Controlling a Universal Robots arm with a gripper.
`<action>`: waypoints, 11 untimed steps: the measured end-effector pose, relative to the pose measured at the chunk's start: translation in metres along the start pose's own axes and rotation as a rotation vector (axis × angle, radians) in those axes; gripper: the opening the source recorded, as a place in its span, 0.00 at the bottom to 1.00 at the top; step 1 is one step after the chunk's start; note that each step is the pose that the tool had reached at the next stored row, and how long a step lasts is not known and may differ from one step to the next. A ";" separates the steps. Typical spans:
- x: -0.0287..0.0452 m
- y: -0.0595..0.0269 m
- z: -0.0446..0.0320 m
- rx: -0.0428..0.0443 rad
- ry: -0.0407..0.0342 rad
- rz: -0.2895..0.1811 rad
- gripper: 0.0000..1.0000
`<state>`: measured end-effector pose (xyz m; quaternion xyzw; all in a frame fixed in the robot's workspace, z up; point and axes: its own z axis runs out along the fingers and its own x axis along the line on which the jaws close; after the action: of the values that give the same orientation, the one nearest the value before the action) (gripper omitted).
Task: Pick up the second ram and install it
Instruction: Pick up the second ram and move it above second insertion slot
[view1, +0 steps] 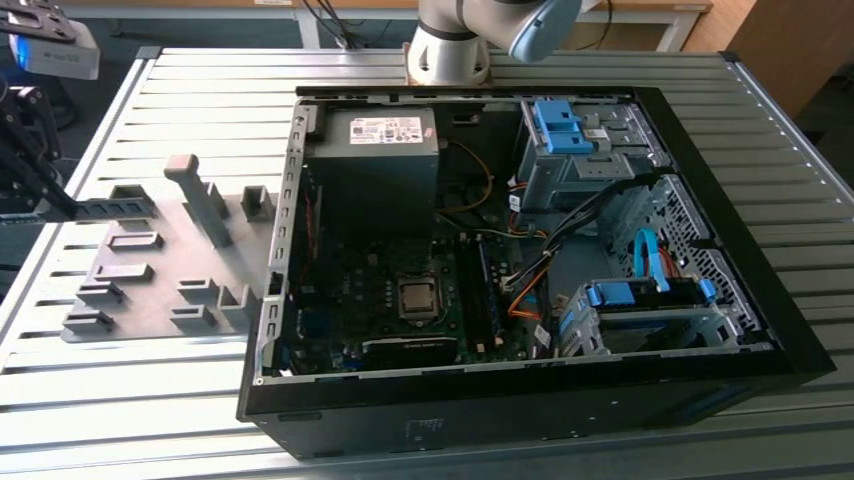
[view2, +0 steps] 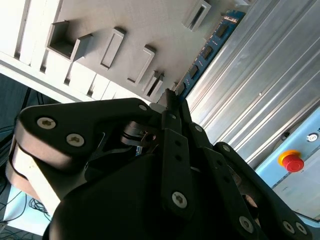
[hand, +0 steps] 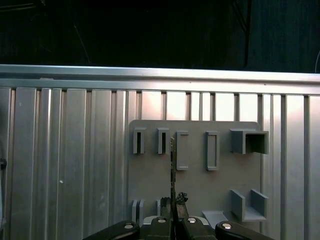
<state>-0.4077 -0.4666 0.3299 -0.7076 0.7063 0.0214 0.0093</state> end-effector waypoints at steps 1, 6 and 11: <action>0.0000 0.0000 -0.0005 0.0000 0.0001 0.000 0.14; -0.0001 0.0000 -0.0026 0.0000 0.0001 0.000 0.14; -0.0007 0.0003 -0.0165 0.0000 0.0000 0.000 0.14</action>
<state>-0.4077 -0.4666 0.3464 -0.7076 0.7063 0.0214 0.0093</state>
